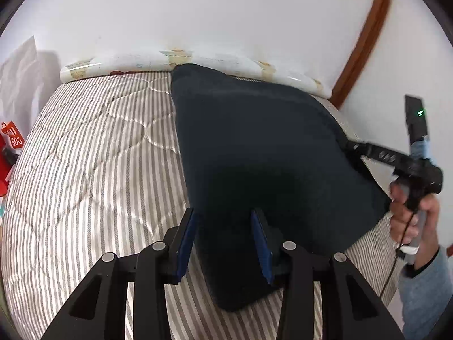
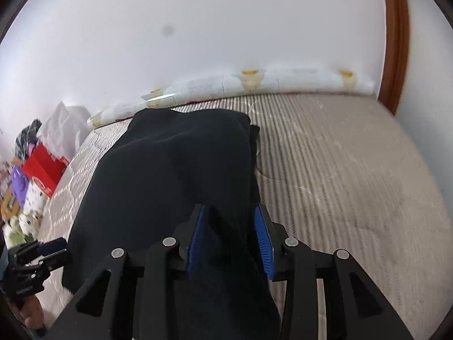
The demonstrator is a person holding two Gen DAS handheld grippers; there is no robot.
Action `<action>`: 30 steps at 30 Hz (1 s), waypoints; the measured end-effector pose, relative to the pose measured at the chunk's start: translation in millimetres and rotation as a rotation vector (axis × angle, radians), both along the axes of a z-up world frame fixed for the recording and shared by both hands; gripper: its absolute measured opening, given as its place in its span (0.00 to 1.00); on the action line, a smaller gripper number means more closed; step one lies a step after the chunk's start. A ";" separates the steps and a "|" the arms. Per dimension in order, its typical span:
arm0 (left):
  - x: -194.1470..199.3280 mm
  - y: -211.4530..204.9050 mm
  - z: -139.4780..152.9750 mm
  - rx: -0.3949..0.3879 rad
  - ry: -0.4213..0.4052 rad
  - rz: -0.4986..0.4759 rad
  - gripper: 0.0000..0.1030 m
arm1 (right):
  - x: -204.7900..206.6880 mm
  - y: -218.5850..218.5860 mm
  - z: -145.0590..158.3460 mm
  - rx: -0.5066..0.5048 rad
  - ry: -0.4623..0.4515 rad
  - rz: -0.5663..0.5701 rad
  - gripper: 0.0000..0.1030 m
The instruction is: Fold small clothes
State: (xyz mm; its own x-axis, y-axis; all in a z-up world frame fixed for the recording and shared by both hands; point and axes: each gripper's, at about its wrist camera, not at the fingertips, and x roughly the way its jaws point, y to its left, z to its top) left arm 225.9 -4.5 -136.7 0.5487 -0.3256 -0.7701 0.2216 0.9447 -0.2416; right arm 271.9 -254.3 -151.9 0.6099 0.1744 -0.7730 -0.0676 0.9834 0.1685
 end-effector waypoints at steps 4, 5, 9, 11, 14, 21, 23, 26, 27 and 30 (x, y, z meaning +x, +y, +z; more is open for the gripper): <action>17.3 3.5 -4.7 -0.016 0.039 -0.011 0.38 | 21.7 0.2 -12.9 0.039 0.044 0.014 0.06; 21.4 6.3 -5.3 -0.022 0.042 -0.005 0.38 | 20.0 -5.1 -6.2 0.043 0.002 0.022 0.06; 35.7 14.1 -1.2 -0.036 0.038 0.017 0.38 | 19.2 -22.7 3.9 0.059 -0.006 0.026 0.06; 45.5 15.7 0.8 -0.036 0.030 0.026 0.38 | 20.0 -24.9 11.1 0.002 -0.015 0.015 0.08; 56.6 14.3 4.5 -0.019 0.015 0.039 0.38 | 25.9 -32.7 24.9 0.012 -0.038 0.003 0.13; 73.8 8.4 7.2 -0.009 0.002 0.023 0.46 | 88.7 -8.5 20.7 -0.007 0.026 0.039 0.46; 75.7 4.5 3.8 -0.007 0.011 -0.001 0.46 | 107.7 -3.9 11.3 0.002 0.063 0.030 0.46; 76.3 0.0 -3.0 -0.005 0.014 -0.034 0.47 | 136.3 -8.8 -8.4 0.058 0.145 -0.002 0.46; 75.9 -0.6 -4.1 0.000 0.011 -0.037 0.47 | 146.9 -11.9 -16.2 0.091 0.177 -0.016 0.46; 75.9 -1.5 -7.1 0.016 0.002 -0.045 0.50 | 157.0 -7.2 -19.3 0.122 0.172 0.035 0.11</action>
State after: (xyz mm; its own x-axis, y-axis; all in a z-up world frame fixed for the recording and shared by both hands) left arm 301.9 -6.0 -143.8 0.5323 -0.3378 -0.7762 0.2633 0.9375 -0.2274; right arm 429.0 -261.6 -171.2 0.4627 0.2918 -0.8371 -0.0608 0.9525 0.2984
